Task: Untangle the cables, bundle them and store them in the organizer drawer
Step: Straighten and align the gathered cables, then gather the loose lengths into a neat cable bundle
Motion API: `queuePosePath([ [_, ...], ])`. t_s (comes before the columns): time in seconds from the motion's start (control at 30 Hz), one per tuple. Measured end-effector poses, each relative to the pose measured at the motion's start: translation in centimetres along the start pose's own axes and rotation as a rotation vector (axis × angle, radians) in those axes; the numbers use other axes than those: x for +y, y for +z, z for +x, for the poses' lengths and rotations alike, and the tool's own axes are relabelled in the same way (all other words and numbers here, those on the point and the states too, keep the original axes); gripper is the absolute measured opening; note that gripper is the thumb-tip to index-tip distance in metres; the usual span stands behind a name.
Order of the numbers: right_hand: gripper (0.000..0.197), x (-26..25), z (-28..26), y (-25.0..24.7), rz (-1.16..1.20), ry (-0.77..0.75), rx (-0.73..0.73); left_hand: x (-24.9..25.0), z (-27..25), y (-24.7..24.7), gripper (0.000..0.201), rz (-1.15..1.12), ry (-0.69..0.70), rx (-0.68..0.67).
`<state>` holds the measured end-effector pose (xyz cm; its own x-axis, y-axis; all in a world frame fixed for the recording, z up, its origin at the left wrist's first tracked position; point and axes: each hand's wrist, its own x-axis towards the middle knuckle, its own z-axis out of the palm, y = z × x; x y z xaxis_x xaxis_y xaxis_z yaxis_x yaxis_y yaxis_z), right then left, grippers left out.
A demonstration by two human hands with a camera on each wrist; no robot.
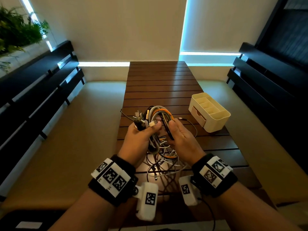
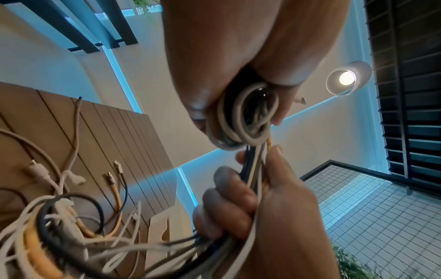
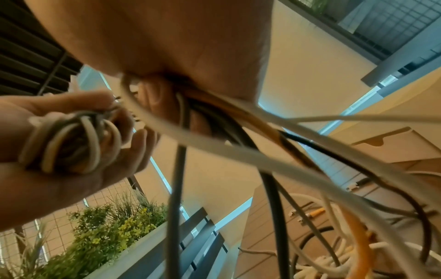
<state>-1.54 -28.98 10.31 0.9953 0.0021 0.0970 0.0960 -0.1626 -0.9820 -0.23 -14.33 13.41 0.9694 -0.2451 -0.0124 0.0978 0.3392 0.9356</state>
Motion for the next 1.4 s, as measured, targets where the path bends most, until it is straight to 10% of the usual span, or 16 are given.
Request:
queuePosePath([
  [0.47, 0.036, -2.2, -0.3, 0.4, -0.263, -0.058, -0.181, 0.1, -0.8, 0.3, 0.034, -0.113, -0.097, -0.131],
  [0.77, 0.013, -4.9, -1.0, 0.6, -0.665, -0.098, -0.463, 0.5, -0.8, -0.1, 0.020, -0.023, -0.025, 0.008],
  [1.0, 0.027, -2.3, -0.1, 0.8, -0.429, -0.036, -0.287, 2.4, 0.1, -0.2, 0.007, -0.034, 0.114, 0.164],
  [1.4, 0.013, 3.8, 1.4, -1.6, -0.722, -0.100, 0.042, 2.2, -0.9, -0.1, 0.020, -0.361, -0.024, -0.020],
])
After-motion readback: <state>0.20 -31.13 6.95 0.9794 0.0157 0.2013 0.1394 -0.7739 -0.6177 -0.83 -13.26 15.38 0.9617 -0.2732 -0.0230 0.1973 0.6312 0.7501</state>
